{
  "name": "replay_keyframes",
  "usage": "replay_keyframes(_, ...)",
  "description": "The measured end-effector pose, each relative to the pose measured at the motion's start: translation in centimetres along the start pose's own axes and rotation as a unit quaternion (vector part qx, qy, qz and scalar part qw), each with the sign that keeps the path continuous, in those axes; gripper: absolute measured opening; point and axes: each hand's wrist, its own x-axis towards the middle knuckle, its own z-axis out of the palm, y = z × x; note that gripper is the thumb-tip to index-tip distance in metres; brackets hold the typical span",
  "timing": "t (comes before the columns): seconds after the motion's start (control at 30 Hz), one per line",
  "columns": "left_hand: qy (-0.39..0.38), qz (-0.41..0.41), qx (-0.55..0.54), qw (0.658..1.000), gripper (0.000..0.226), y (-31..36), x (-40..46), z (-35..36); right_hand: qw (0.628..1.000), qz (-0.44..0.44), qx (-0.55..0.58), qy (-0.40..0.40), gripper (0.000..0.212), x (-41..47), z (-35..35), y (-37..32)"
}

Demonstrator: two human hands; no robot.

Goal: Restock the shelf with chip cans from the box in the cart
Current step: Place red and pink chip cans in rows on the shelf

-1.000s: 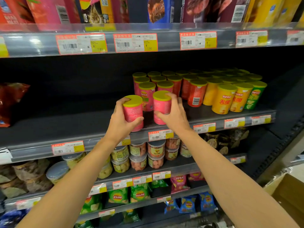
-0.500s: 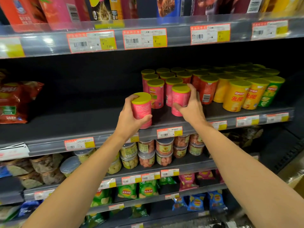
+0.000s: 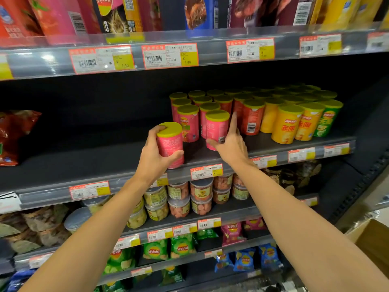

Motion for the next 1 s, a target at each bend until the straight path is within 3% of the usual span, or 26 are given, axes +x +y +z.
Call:
replay_keyframes(0.2, -0.007, 0.01, 0.019, 1.0, 0.07, 0.3, -0.2, -0.2, 0.983, -0.083, -0.162, 0.026, 0.086, -2.6, -0.7, 3.1)
replay_keyframes(0.37, -0.026, 0.005, 0.022, 0.999, 0.067, 0.5, -0.2, -0.4, 0.952, -0.148, -0.261, 0.052, 0.074, -4.1, 0.9, 5.8)
replay_keyframes(0.6, -0.07, 0.02, 0.035, 0.997, 0.07, 0.9, 0.5, 0.0, 0.936, -0.195, -0.265, 0.126, 0.064, -4.2, 1.8, 6.8)
replay_keyframes(1.0, -0.083, 0.002, 0.019, 0.996, 0.071, 1.5, 3.9, 4.0, 0.929, -0.204, -0.267, 0.152, 0.063, -3.9, 2.3, 7.0)
